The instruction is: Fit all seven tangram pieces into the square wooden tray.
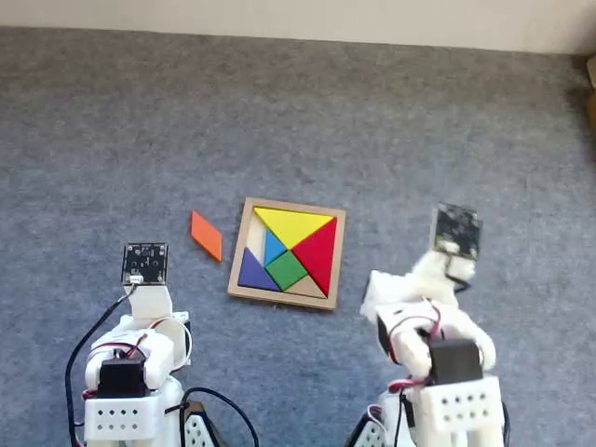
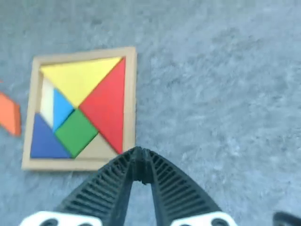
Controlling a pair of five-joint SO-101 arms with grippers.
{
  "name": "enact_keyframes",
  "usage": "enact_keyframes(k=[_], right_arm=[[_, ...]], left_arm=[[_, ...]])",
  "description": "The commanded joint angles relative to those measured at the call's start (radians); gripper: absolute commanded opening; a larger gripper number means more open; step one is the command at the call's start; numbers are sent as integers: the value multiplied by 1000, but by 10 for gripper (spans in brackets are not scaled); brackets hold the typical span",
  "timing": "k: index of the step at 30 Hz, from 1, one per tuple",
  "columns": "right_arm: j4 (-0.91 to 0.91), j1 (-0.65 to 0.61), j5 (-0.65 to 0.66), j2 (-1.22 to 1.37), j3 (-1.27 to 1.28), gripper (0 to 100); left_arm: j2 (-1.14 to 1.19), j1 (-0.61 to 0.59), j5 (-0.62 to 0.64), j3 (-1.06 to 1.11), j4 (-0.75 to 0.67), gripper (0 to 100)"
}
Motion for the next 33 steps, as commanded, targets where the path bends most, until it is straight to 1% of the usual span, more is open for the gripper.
enact_keyframes(k=[1,12,23,29,31,33], right_arm=[[-87,77,14,-147,97,4],[-90,93,15,-470,383,4],[-94,90,15,-469,568,4],[-94,90,14,-469,599,4],[-90,90,14,-469,599,4],[-88,90,14,-463,599,4]], left_arm=[[-50,-18,-8,19,2,6],[-50,-13,-6,19,2,6],[-50,-13,-11,13,6,7],[-50,-13,-12,-127,-2,8],[-50,-21,-52,-196,-2,8],[-50,-21,-183,-259,-2,8]])
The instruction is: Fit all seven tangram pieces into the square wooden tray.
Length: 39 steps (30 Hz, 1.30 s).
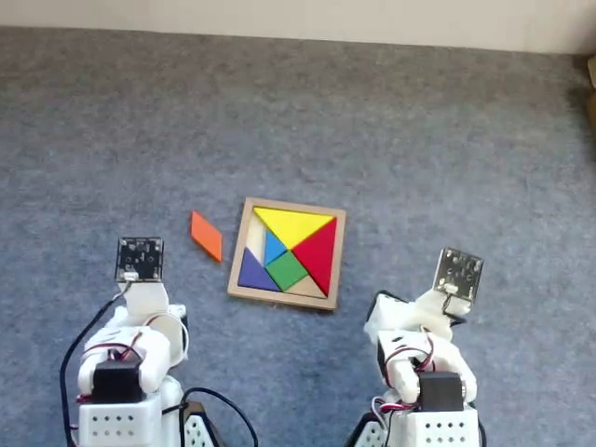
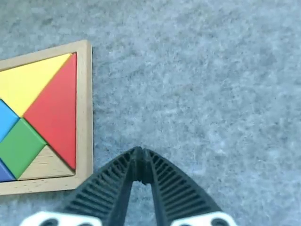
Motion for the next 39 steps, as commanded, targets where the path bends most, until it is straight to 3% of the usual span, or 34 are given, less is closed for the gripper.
enact_keyframes(k=[1,4,6,15,20,26,28,33,39], right_arm=[[-24,12,14,-5,116,4],[-22,12,14,-5,116,4],[-22,12,14,-5,116,4],[21,12,14,-5,116,4],[21,12,12,-5,116,4],[19,15,11,-8,116,4],[19,15,11,-8,116,4],[19,15,11,-8,116,4],[19,16,9,-8,116,4]], left_arm=[[-50,-12,-221,-154,-2,8],[-50,-10,-476,-228,-44,8],[-50,-10,-552,-277,-68,8],[1,-15,-555,-506,-100,7],[292,-33,-555,-657,-97,7],[641,-12,-554,-817,8,8],[739,1,-506,-835,18,23],[915,45,-293,-840,14,191],[1041,62,-140,-839,-81,200]])
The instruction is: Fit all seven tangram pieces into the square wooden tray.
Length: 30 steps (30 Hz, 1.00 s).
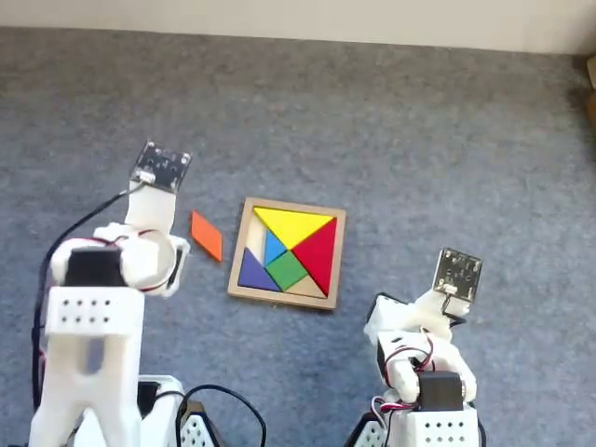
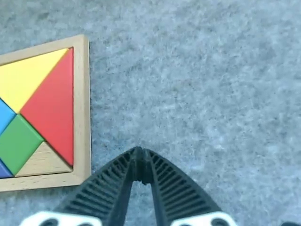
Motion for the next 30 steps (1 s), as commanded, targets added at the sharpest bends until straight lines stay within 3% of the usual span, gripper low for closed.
enact_keyframes(k=[1,10,19,30], right_arm=[[1,16,9,-8,116,4],[1,16,11,-8,116,4],[1,16,12,-10,116,4],[1,16,12,-10,116,4]], left_arm=[[58,25,89,-54,-84,200],[259,28,301,-54,-330,200],[461,157,496,-56,-470,200],[641,194,520,-51,-497,200]])
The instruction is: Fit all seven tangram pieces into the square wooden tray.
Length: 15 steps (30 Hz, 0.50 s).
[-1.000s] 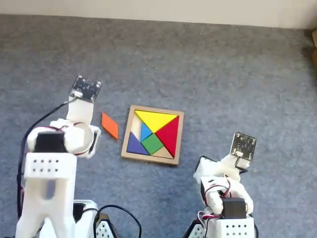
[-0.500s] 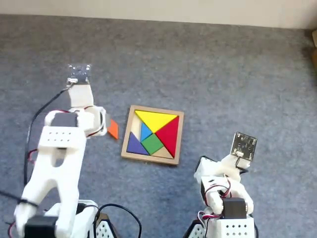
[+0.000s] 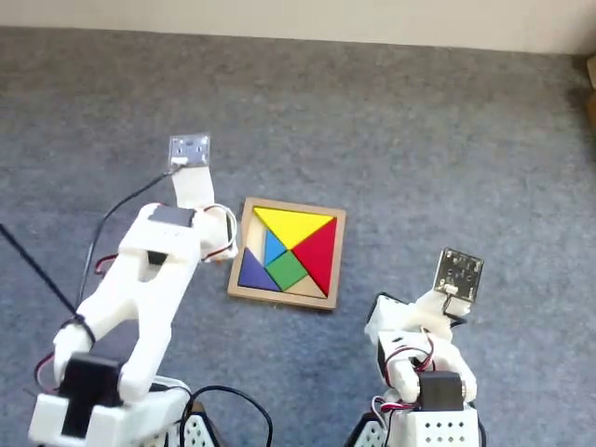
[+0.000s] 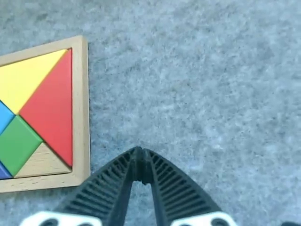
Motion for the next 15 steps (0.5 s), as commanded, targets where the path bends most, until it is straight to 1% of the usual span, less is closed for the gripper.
enact_keyframes(k=[1,5,10,15], right_arm=[[1,12,12,-10,116,4],[1,12,12,-10,117,4],[1,12,12,-10,119,4],[1,12,12,-10,119,4]], left_arm=[[59,16,3,-51,-14,200],[120,-16,6,-67,-9,200],[96,-74,3,-77,49,200],[45,-105,2,-77,115,202]])
